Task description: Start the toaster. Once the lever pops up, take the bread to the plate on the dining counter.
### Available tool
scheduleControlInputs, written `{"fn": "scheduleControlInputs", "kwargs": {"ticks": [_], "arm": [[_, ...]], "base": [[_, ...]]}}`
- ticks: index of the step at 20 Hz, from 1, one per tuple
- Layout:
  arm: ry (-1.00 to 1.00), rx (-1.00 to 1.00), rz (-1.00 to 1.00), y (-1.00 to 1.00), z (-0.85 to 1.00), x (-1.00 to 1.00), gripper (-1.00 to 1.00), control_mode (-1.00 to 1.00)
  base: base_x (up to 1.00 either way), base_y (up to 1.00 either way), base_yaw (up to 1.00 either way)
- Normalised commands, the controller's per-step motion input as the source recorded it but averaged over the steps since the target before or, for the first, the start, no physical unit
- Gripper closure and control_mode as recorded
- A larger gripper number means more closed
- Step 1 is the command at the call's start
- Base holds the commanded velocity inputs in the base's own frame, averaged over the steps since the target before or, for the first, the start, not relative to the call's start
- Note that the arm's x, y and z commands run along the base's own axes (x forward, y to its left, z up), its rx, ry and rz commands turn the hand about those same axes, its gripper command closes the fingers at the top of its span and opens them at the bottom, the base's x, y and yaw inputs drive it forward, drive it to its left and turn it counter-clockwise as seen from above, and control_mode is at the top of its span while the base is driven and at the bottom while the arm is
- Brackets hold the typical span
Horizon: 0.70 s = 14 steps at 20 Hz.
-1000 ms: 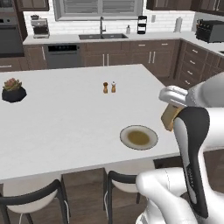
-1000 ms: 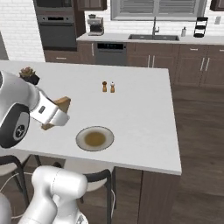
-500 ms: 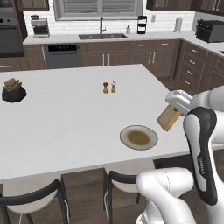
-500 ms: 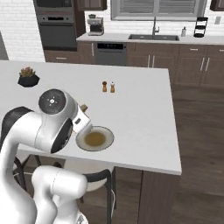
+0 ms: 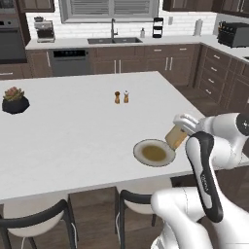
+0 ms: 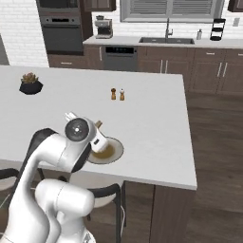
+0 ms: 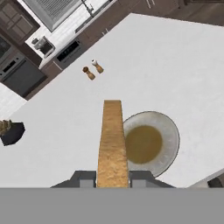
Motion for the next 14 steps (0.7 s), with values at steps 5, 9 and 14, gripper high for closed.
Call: {"fn": "scheduleControlInputs", "kwargs": {"ticks": [5, 9, 14], "arm": [[0.04, 0.05, 0.04, 0.0, -0.51, 0.61, 1.0, -1.0], [0.0, 0.07, 0.11, 0.0, -0.48, 0.33, 1.0, -1.0], [0.0, 0.03, 0.09, 0.0, -0.47, 0.42, 1.0, -1.0]], "base": [[0.0, 0.0, 0.0], [0.0, 0.0, 0.0], [0.0, 0.0, 0.0]]}}
